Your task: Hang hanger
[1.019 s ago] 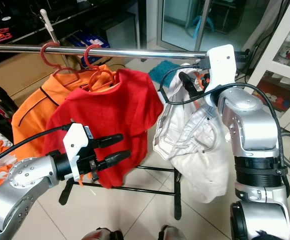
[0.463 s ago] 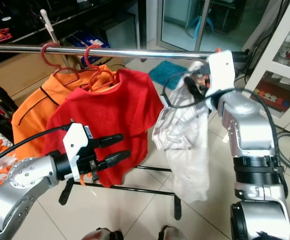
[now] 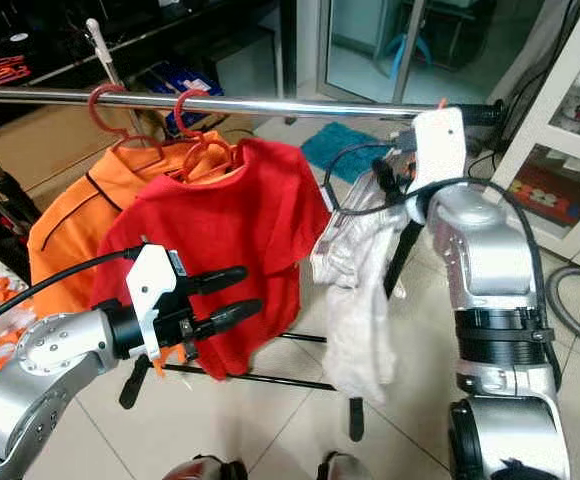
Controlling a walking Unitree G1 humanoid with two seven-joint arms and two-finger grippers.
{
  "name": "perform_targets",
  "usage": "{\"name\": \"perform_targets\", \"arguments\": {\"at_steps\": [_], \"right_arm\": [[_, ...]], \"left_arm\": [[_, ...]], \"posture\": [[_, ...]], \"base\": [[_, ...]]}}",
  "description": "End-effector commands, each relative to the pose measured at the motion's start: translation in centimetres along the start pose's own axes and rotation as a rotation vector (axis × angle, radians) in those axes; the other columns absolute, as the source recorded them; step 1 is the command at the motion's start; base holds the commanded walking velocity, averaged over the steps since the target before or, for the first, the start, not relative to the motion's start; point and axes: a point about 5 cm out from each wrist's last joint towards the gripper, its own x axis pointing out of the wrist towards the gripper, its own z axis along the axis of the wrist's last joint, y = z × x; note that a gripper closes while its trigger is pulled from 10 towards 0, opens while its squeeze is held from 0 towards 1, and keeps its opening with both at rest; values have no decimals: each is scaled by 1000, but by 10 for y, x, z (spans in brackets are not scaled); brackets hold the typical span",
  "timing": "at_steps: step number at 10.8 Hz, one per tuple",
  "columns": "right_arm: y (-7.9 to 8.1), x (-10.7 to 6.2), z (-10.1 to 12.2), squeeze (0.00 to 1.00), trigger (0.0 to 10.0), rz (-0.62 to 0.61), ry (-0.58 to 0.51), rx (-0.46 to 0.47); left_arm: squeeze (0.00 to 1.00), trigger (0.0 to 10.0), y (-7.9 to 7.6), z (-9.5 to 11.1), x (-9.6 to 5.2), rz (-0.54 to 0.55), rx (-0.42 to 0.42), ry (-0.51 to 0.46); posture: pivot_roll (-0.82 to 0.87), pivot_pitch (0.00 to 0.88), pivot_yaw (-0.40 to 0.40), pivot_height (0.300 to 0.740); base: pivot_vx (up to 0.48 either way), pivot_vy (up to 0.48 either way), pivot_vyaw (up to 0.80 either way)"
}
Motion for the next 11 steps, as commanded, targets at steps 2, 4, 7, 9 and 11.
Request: {"name": "perform_targets", "arguments": {"at_steps": [2,4,7,9,11], "right_arm": [[-3,-7,11,0,3647,-27,-8,42],[2,-11,15,0,0,-20,-25,48],[2,-13,17,0,0,-29,-18,17],[3,-13,13,0,0,-28,10,-11],[3,-11,10,0,0,-30,29,-1]], "left_arm": [[0,10000,2,2,0,-3,11,9],[0,10000,3,3,0,-6,17,10],[0,10000,1,1,0,-13,20,19],[0,10000,0,1,-1,-16,24,31],[0,10000,1,1,0,-13,26,30]], "posture": [[-52,105,93,740],[-54,107,95,740],[-54,109,95,740],[-53,110,93,740],[-53,111,91,740]], "base": [[0,0,0],[0,0,0],[0,0,0],[0,0,0],[0,0,0]]}}
